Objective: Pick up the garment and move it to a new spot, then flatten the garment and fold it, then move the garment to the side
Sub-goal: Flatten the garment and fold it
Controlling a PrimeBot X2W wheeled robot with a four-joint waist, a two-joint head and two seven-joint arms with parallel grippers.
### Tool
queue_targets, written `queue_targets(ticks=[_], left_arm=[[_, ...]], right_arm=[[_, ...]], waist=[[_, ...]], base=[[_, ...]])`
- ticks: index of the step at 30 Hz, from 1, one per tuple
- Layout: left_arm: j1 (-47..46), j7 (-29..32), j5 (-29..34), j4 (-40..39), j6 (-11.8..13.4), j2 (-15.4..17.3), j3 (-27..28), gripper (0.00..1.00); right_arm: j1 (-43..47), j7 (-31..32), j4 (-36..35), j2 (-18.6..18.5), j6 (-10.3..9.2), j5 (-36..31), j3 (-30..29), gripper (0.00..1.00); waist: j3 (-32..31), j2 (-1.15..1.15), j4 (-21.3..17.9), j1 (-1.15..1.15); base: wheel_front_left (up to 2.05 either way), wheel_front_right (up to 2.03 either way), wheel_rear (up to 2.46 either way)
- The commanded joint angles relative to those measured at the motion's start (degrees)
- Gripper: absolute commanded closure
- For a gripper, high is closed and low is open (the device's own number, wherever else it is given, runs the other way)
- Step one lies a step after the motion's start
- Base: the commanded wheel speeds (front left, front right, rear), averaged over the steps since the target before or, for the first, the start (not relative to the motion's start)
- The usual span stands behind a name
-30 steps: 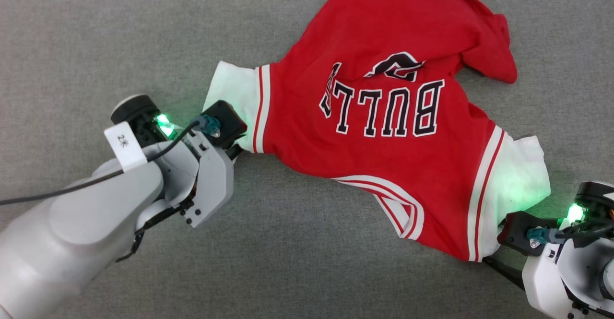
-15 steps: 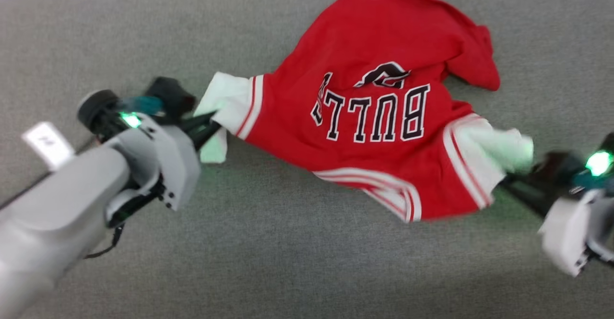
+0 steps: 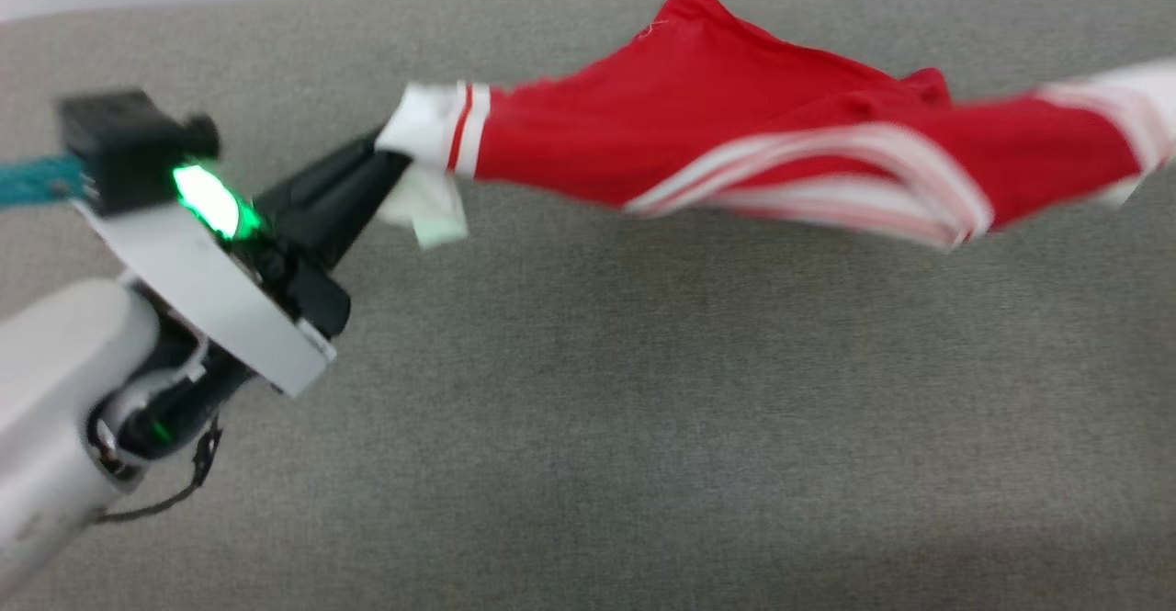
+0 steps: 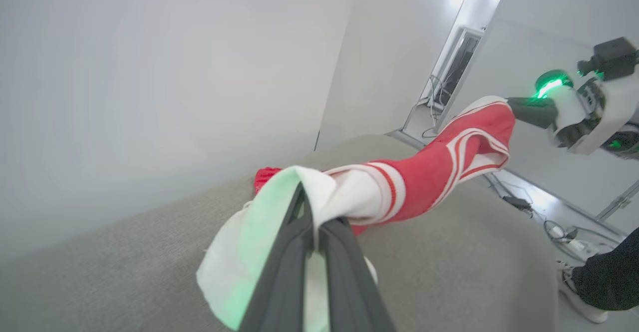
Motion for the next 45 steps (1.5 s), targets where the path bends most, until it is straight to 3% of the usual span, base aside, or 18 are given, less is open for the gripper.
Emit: queue_targets(ticks=[1,5,13,17,22,25,29,34,39,45], left_arm=[[-0.67,-0.26,-2.40,-1.66,0.04,-0.10,1.91,1.00],[-5.04,-0.07,-5.08,2.37,0.32,-1.69,5.64,1.00],[-22.66,6.02,-7.95,25.76,1.41,-15.47,9.43,1.00],[-33.12,4.59,-7.63,39.52,2.47,-21.51,12.42,1.00],[-44.12,0.73,-6.25,51.61,1.94,-25.80,16.49,1.00],[-46.77,-0.12,-5.42,55.40,0.96,-27.47,18.23,1.00],[-44.36,-0.26,-4.26,57.15,0.18,-29.10,16.58,1.00],[-35.38,4.33,-6.38,52.72,-0.02,-28.53,12.90,1.00],[-22.14,6.88,-11.20,41.03,-0.05,-24.09,10.55,1.00],[-5.22,7.65,-14.18,26.90,-0.06,-17.22,6.00,1.00]], right_arm=[[-0.05,0.50,0.22,2.64,-0.12,-0.54,-3.85,1.00],[-5.03,2.87,3.35,10.31,-0.12,-2.79,-11.48,1.00],[-29.77,6.89,21.23,26.38,-0.12,-10.01,-15.07,1.00],[-43.70,5.12,32.37,31.87,-0.12,-14.27,-14.96,1.00],[-57.34,-1.57,44.92,36.02,-0.14,-20.26,-17.48,1.00],[-62.23,-5.76,50.98,37.52,-0.14,-22.92,-18.97,1.00],[-62.71,-7.59,56.10,38.40,-0.14,-23.69,-17.84,1.00],[-56.51,-9.04,58.03,38.03,-0.13,-20.77,-11.08,1.00],[-43.36,-8.62,51.74,34.02,-0.13,-11.83,-3.93,1.00],[-22.92,-2.62,37.25,25.28,-0.12,0.33,1.18,1.00]], waist=[[1.00,0.00,0.80,0.00],[2.89,0.00,1.56,0.00],[7.95,0.00,1.92,0.00],[9.95,0.00,1.76,0.00],[11.07,0.00,1.78,0.00],[11.10,0.00,2.04,0.00],[10.68,0.00,2.65,0.00],[10.09,0.00,2.73,0.00],[8.13,0.00,2.72,0.00],[4.56,0.00,2.56,0.00]], base=[[0.00,0.00,0.00],[0.00,0.00,0.00],[0.00,0.00,0.00],[0.00,0.00,0.00],[0.00,0.00,0.00],[0.00,0.00,0.00],[0.00,0.00,0.00],[0.00,0.00,0.00],[0.00,0.00,0.00],[0.00,0.00,0.00]])
